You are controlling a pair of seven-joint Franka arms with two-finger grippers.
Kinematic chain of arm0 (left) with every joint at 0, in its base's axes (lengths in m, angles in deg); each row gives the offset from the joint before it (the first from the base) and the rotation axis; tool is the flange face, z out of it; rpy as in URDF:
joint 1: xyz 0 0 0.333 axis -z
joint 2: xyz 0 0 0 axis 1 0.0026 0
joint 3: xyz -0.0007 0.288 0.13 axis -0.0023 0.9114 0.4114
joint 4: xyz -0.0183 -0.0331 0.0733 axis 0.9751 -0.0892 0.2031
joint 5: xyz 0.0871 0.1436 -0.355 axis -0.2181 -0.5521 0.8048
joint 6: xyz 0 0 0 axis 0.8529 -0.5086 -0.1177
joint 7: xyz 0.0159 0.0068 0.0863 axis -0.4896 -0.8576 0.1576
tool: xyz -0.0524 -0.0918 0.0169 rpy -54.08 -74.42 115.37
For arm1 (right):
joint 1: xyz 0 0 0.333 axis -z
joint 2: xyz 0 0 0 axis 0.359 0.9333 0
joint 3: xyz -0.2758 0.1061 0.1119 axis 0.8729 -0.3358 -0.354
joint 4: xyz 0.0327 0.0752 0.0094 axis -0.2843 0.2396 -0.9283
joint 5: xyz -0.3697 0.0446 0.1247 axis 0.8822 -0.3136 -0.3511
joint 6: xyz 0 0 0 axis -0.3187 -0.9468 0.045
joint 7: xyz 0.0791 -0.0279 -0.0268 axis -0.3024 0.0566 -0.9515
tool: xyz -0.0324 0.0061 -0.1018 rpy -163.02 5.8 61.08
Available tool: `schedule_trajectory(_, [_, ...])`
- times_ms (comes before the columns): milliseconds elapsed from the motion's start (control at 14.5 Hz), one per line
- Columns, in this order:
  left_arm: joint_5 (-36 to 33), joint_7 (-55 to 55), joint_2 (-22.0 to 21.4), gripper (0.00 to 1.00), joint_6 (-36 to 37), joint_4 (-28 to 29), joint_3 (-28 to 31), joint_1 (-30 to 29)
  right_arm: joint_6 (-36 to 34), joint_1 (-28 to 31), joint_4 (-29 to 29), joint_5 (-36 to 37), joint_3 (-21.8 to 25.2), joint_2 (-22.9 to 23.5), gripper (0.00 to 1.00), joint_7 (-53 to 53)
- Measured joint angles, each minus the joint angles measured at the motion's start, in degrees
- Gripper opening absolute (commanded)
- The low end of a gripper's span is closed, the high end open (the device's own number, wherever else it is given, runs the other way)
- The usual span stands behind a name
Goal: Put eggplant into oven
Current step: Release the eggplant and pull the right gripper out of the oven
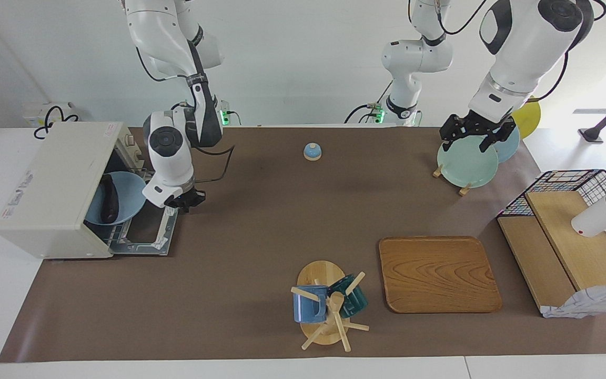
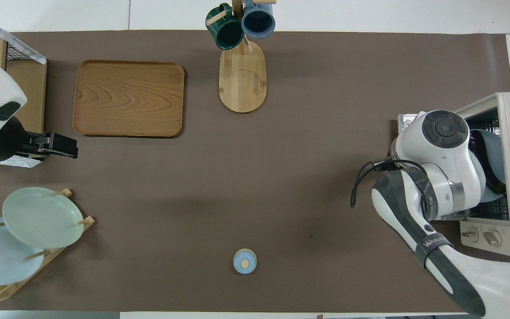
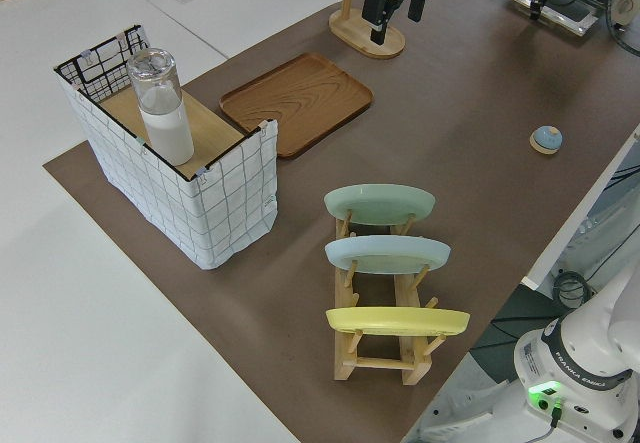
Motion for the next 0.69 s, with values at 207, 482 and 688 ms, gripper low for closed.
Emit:
schedule_trajectory(207, [0.0, 0.0, 0.0, 1.0, 0.0, 0.0, 0.0, 0.0, 0.7, 0.0, 1.0, 0.3, 0.0, 0.1, 0.0, 0.0])
schedule_trajectory(482, [0.0, 0.0, 0.0, 1.0, 0.0, 0.0, 0.0, 0.0, 0.6, 0.0, 1.1, 5.3, 0.0, 0.4, 0.0, 0.7])
schedule_trajectory(688, [0.0, 0.0, 0.0, 1.0, 0.0, 0.0, 0.0, 0.0, 0.3, -0.3, 1.1, 7.5, -0.1, 0.4, 0.0, 1.0])
